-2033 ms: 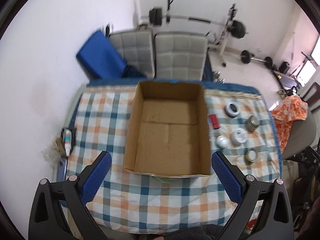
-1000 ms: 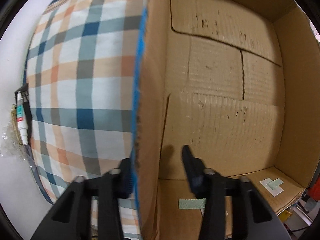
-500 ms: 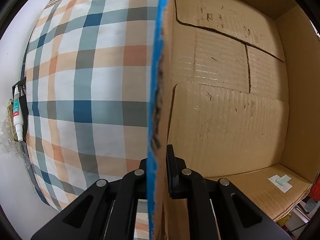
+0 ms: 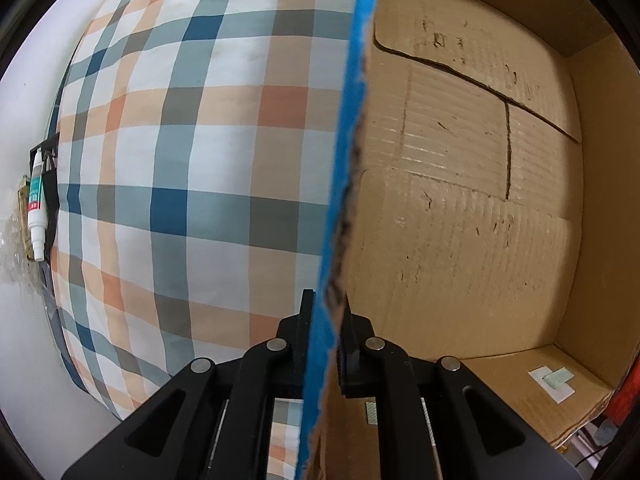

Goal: Organize rigid objects
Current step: 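Clamp the box wall with the left tool while the right tool grasps the white cream jar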

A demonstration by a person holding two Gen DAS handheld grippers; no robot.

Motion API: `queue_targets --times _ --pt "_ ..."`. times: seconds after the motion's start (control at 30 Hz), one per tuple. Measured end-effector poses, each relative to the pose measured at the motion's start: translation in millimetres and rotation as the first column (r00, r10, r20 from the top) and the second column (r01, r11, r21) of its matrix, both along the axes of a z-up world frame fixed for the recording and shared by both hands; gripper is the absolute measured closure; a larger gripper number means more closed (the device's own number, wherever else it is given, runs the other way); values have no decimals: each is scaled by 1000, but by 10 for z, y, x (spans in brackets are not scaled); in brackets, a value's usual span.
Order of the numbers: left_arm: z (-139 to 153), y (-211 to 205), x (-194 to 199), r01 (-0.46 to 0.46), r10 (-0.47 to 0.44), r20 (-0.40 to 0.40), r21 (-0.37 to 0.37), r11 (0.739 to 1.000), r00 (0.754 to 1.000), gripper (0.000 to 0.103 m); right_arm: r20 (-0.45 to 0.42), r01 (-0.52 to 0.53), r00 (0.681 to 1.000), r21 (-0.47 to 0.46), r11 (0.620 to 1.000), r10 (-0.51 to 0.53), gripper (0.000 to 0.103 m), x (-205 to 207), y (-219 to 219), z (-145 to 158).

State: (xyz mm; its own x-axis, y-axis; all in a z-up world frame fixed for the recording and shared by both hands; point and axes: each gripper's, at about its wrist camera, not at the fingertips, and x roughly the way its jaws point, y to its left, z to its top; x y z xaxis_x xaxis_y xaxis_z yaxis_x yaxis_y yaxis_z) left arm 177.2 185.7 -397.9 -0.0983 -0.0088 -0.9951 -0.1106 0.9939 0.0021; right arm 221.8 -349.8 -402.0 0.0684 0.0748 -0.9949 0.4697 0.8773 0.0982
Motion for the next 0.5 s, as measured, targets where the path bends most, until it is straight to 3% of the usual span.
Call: queue_targets --times 0.2,0.3,0.5 --pt "32 -53 12 2 -2 1 23 1000 1000 96 -60 -28 998 71 997 33 15 316 125 -277" --pt "51 -69 10 2 -2 6 25 1000 1000 96 -94 -59 993 69 996 65 32 470 220 -388" --pt "41 -147 -2 16 -16 17 27 1000 1000 97 -144 -83 986 16 996 85 33 550 300 -517"
